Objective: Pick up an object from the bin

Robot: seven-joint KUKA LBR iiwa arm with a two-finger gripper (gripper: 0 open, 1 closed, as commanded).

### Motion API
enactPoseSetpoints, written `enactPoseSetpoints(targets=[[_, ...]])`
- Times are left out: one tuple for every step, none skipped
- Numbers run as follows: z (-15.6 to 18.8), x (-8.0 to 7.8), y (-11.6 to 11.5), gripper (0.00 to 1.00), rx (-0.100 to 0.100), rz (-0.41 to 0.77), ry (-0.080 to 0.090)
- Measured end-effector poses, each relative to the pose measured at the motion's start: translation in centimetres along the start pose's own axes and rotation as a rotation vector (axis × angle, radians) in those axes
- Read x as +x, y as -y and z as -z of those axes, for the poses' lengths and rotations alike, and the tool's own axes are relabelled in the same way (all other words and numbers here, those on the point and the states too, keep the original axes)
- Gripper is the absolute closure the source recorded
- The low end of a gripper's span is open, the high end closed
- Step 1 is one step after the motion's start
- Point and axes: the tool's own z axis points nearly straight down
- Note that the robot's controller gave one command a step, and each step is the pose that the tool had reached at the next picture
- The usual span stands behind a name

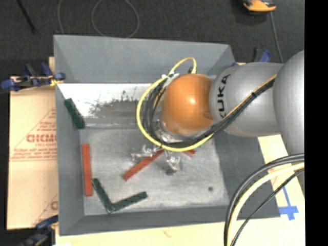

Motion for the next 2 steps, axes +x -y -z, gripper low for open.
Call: enactPoseSetpoints(targets=[[0.4, -0.1, 0.2, 1.0, 0.007, -0.002, 0.003], [17.4, -2.2, -2.2, 1.0, 0.011, 0.03, 0.004]])
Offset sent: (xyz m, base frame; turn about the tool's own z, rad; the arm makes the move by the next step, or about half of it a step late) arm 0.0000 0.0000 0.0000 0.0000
